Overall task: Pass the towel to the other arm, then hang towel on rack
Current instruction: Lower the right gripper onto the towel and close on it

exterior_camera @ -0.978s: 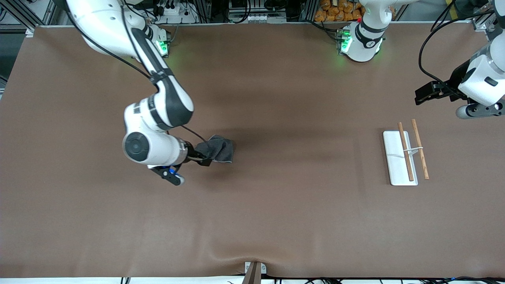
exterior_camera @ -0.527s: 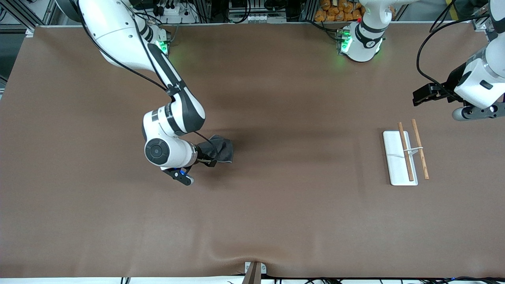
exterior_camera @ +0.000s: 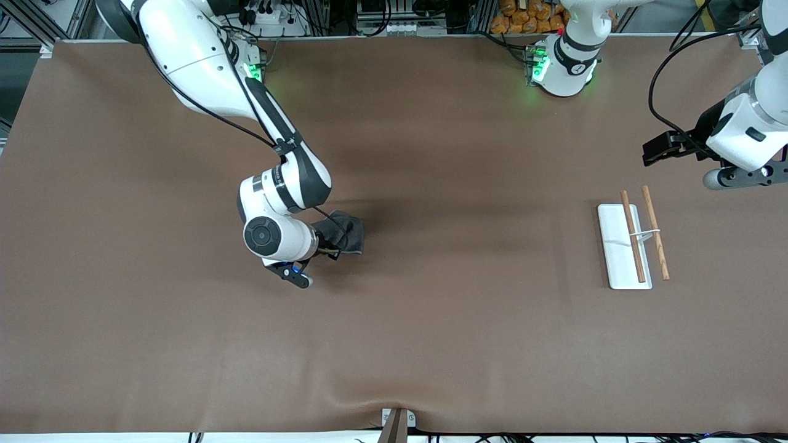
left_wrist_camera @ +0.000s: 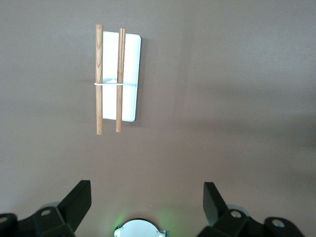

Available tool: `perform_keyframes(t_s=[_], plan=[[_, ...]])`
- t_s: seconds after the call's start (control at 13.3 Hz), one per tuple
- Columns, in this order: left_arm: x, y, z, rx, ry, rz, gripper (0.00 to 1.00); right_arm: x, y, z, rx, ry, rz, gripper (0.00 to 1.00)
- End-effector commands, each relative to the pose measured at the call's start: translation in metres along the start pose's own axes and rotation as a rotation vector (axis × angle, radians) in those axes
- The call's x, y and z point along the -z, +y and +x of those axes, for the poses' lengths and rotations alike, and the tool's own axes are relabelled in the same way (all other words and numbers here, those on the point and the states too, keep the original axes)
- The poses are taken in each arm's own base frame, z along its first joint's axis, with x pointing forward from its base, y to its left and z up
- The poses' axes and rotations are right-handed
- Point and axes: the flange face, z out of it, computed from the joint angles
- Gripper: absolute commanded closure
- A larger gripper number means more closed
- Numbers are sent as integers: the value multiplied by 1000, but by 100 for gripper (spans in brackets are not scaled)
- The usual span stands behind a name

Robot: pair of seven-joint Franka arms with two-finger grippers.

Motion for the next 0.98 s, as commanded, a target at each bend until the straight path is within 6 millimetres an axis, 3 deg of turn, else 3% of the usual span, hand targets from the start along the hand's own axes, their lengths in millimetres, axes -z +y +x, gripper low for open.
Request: perform_keyframes(t_s=[0.0, 0.08, 0.3, 0.6, 0.75, 0.9], plan=[[0, -2, -2, -9, 12, 6, 0, 2, 1, 1, -10, 12, -9, 91], [0, 0, -2, -12, 13, 6, 0, 6, 2, 3, -14, 9, -7, 100], [1, 0, -2, -12, 16, 5, 0, 27, 5, 8, -16, -16, -14, 100], [2, 2, -1, -14, 22, 4, 0, 79, 11, 5, -18, -76, -44, 100], [-2, 7, 2, -10, 25, 3, 0, 116, 18, 9, -39, -125, -12, 100], [-7, 20, 6, -21, 30, -6, 0, 139, 10, -1, -92, -229, 56, 100]])
